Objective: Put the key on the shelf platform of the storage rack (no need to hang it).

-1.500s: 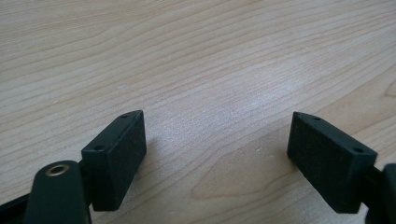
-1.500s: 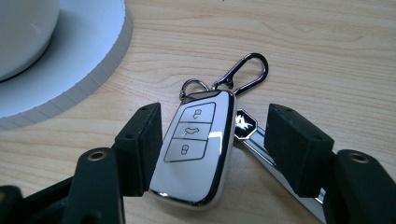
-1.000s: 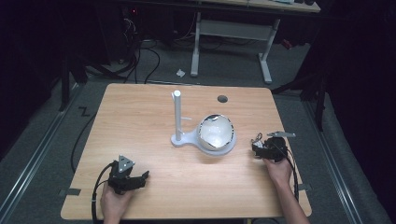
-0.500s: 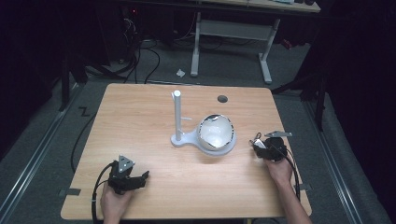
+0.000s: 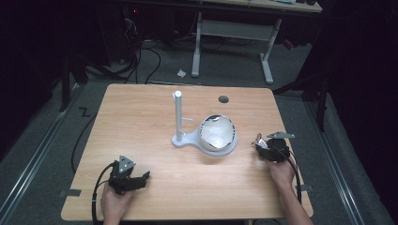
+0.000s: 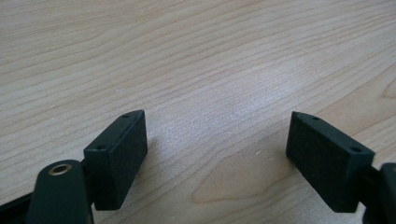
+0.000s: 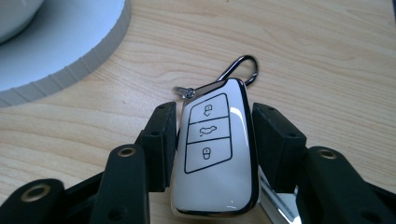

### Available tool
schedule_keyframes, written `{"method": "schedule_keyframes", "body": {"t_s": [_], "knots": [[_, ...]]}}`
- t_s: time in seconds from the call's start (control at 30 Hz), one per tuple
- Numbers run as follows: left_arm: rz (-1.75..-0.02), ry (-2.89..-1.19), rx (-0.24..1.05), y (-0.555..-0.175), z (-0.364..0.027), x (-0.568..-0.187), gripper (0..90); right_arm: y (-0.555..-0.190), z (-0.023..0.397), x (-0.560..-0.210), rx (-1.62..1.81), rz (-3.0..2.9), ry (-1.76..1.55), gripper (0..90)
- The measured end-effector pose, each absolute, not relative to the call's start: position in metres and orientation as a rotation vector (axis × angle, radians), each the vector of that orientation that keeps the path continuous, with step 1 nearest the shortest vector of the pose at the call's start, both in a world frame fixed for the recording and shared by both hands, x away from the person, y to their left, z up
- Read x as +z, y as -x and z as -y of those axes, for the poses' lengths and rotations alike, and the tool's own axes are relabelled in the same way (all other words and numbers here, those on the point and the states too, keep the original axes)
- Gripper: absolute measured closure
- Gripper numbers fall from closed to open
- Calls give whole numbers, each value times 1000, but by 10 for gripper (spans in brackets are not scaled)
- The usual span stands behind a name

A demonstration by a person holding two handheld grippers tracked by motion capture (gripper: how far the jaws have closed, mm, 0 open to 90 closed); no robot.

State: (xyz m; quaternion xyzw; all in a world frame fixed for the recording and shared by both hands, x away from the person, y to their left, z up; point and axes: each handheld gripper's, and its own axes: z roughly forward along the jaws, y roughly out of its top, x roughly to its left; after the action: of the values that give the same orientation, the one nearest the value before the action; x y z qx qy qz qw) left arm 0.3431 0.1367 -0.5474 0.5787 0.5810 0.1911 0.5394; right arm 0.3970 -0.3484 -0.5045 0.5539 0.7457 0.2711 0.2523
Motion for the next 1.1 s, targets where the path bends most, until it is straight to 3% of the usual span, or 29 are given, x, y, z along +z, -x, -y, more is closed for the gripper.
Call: {"method": "schedule_keyframes", "body": {"t_s": [0.33, 1.1], "knots": [[-1385, -1371, 452, -344, -138, -547, 219, -386, 359, -480, 825, -2008, -1496, 526], [-1389, -1366, 473, -344, -137, -548, 236, -358, 336, -413, 1098, -2035, -1282, 529]]}}
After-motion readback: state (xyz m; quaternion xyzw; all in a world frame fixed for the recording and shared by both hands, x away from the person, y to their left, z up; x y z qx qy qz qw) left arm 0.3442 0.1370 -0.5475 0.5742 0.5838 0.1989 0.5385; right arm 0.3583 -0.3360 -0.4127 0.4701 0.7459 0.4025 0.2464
